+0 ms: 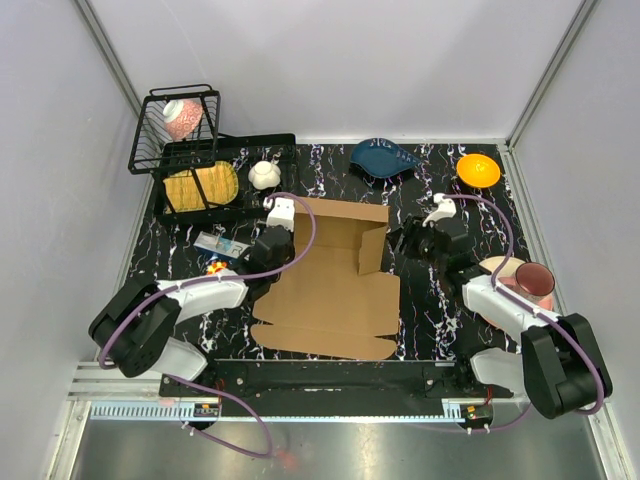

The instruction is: Fold the paper box

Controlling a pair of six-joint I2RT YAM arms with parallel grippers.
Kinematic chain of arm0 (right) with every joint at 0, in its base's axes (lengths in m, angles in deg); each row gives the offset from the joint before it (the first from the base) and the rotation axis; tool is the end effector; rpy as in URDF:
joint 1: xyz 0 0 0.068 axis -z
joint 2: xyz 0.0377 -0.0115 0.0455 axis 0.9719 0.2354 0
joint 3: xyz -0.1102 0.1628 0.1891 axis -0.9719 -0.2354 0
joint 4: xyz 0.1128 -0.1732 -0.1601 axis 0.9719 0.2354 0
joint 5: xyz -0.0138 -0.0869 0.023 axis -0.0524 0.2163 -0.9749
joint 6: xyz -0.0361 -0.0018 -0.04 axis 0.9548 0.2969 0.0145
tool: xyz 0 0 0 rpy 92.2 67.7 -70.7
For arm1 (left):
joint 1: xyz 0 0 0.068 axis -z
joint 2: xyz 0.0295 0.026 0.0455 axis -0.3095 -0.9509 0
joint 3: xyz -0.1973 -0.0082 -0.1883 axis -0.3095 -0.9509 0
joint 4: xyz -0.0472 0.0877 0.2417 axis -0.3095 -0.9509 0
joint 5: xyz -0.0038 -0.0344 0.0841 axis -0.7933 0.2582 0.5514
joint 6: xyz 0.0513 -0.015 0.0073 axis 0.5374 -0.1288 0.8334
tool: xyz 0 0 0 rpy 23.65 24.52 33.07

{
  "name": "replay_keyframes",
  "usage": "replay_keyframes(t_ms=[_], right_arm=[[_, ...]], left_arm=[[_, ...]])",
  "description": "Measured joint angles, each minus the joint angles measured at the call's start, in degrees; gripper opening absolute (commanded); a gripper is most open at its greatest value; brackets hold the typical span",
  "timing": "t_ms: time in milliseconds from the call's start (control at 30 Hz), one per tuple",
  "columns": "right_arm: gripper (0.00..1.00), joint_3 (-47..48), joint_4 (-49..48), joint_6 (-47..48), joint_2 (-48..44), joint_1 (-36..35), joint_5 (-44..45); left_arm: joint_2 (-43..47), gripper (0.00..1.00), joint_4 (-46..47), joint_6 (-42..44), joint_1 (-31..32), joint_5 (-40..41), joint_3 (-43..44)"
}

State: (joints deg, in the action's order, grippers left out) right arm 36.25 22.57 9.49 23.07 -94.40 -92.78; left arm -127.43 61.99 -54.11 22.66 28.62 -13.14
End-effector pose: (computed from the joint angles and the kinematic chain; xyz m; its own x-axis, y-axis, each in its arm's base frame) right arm 0.2386 0.0820 0.2068 -0.5008 0.2890 -0.8159 -0.2114 0.8732 0.4391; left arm 0.2310 -0.1745 0.1947 -0.3116 0.0916 -0.9458 0.1478 0.9879 0.0470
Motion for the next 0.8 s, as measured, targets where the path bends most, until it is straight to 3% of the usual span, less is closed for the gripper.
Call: replay_keyframes(t_ms=[400,800], right_arm=[[0.61,0.0,0.79,6.43,-1.57,-4.83,2.62],[0.59,0.09,10.67,6.67,-7.85,-6.14,4.04]], left_arm=[[0.57,0.0,-14.32,0.2,-1.18,-0.96,6.36],[0.98,0.0,-15.72,0.9,-1.18,-3.78,6.97]])
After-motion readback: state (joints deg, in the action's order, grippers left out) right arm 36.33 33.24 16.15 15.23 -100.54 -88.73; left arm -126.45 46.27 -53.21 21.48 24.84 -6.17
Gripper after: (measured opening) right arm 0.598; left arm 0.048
